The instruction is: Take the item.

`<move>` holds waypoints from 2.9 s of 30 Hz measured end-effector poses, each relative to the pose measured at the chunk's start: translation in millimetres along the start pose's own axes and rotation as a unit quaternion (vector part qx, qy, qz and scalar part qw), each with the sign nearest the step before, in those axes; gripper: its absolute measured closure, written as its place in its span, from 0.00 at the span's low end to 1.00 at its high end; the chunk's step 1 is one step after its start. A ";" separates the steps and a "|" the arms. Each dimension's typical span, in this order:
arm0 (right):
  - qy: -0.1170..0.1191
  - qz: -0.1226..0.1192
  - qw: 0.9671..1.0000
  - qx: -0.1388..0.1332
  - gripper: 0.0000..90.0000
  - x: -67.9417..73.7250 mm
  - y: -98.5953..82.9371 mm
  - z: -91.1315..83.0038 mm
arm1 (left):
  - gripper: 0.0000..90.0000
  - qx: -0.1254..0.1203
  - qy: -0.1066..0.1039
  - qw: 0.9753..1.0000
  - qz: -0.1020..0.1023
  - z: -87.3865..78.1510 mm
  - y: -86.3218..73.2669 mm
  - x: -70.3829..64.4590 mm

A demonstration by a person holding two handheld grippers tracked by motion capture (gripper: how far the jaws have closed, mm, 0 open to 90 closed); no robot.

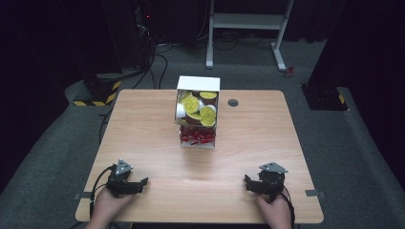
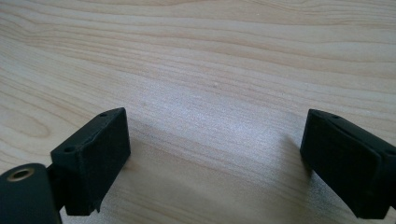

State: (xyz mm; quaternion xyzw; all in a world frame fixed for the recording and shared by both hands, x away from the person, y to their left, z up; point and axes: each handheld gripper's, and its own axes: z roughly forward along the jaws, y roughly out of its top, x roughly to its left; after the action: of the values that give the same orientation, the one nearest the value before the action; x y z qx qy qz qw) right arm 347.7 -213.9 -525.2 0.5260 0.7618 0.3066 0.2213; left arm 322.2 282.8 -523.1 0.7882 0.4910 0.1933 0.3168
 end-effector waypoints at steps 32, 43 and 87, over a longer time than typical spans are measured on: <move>0.000 0.000 1.000 -0.001 0.09 0.0 -0.1 0.1 | 0.29 -0.099 -0.011 0.995 0.028 -26.0 9.0 -20.1; 0.000 0.000 1.000 0.000 0.09 0.0 0.0 0.0 | 0.29 -0.112 -0.023 0.993 0.017 -29.7 13.6 -28.2; 0.009 -0.008 1.000 0.000 0.10 0.7 0.2 0.2 | 0.35 -0.104 -0.044 0.993 0.032 -29.4 43.7 -38.2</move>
State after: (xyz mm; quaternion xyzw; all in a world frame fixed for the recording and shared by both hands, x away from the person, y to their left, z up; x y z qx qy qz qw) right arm 347.7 -213.2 -525.3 0.5171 0.7681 0.3096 0.2163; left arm 315.6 243.7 -471.4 0.7738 0.4283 0.2184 0.4124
